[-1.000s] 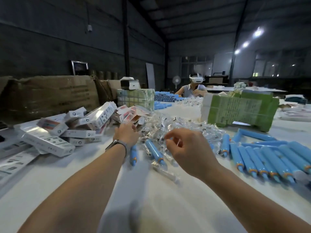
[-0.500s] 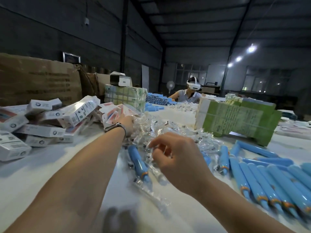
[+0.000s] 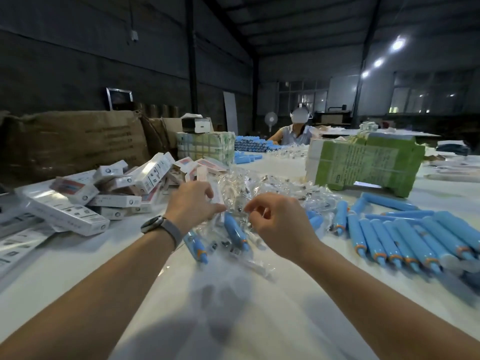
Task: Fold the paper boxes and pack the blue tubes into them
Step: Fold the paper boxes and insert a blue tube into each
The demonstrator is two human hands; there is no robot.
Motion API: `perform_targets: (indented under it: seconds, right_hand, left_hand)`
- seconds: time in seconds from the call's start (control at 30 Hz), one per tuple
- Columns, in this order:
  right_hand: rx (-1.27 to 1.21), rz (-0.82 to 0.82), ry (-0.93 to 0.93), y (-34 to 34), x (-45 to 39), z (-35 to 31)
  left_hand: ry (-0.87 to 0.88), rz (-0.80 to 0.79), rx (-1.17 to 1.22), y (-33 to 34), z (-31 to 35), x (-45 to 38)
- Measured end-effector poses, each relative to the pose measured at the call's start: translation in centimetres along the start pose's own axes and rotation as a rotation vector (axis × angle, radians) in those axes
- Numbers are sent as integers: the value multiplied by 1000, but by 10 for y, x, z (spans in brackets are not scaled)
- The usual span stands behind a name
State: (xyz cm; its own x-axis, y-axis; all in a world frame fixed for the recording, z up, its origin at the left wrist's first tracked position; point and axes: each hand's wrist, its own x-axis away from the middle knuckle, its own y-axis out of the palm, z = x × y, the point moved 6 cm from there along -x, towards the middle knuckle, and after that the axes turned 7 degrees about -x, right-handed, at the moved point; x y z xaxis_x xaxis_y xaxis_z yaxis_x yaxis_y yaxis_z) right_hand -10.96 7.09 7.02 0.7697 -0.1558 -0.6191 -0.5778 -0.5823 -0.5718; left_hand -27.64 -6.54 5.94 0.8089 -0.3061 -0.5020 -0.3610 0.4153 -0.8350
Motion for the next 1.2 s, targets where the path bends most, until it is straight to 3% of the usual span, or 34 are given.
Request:
perform_targets:
  seconds: [0.17,0.33,0.47,0.53,0.6,0.67,0.8,0.87,0.97,1.13,1.2]
  right_hand:
    - [0,-8,28,-13,19,-5]
    - [-10,10,6,-35,28,-4]
    - [181,-106,-159,-39,40,-8]
    - [230,-62,-185,-52,38,0]
    - [134,19,-151,-69,36,9]
    - [-32,-7,-81,-74,37,17]
    - [-357,-49,-7,-64,40,13]
    - [-397,-44,23,-61,41,11]
    - [-242,-109,0,-57,42,6]
    - [-291,-527,106,-59,42,13]
    - [-332,-513,192,-82,41,31]
  left_hand:
    - [36,107,-19,-46,21,34]
    - [104,367,132,-105,62,70]
    - [84,191,658,-108,96,86]
    - [41,42,899,-96,105,88]
    - [-6,-97,1058,-82,114,93]
    - [9,-170,1201,-65,123,101]
    - [281,-156,1203,-38,137,124]
    - [359,-210,1271,-26,142,135]
    - [312,-141,1331,-20,142,138]
    - [202,-1,1410,-17,131,132]
    - [210,35,1318,-20,128,133]
